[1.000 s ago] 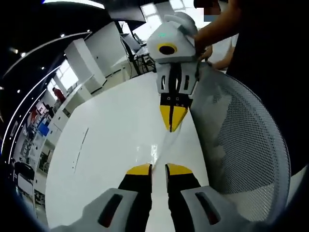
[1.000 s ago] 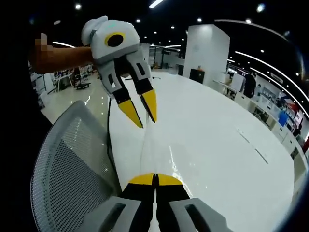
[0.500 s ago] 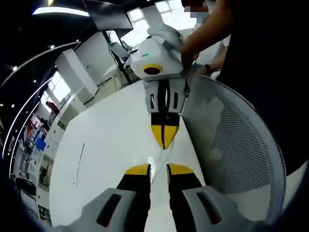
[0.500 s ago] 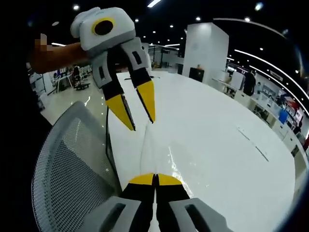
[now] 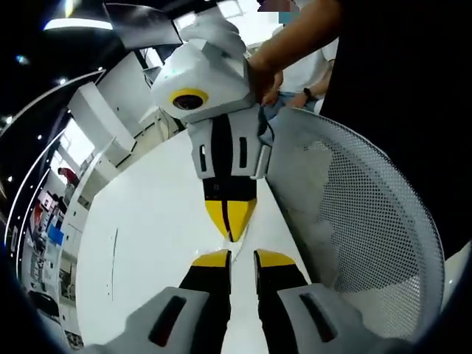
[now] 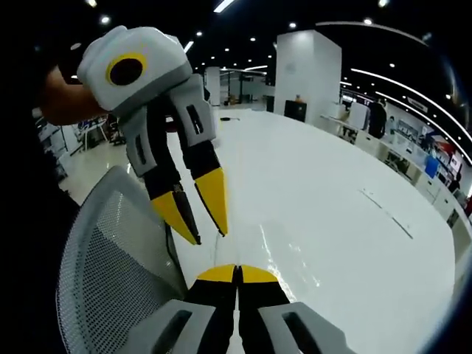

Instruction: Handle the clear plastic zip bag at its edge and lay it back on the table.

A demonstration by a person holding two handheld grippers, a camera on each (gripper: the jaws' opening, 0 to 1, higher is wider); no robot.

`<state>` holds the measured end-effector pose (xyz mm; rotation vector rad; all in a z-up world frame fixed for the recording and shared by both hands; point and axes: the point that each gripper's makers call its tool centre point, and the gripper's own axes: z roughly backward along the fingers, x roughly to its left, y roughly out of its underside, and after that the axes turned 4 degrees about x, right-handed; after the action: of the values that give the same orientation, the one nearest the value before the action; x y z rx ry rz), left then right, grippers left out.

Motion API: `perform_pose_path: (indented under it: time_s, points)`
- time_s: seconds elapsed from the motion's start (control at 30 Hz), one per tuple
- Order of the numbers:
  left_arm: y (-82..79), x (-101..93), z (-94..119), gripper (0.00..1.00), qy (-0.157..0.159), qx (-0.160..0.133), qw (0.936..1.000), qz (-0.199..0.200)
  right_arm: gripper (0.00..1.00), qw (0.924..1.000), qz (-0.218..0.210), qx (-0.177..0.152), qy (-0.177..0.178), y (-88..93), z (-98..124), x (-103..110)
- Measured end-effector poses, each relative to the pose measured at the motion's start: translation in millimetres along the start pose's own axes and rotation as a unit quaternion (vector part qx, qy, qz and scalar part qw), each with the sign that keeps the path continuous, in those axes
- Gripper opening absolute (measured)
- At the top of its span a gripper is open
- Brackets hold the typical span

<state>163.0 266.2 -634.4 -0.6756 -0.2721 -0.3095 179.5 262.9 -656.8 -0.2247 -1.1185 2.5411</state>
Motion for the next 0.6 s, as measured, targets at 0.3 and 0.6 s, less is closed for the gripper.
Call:
perform_pose_path:
  time_s: [0.3,0.6]
  points:
    - [1.2,-4.5,-13,0.08,0.008,0.017,0.9993,-0.031,0.0,0.9999,-0.012,0.001,-0.005,-7.0,2,3]
    - [2.2,-6.1,-15,0.01,0.009,0.023,0.9991,-0.036,0.0,0.9999,-0.012,-0.001,0.0,-11.7,4,1]
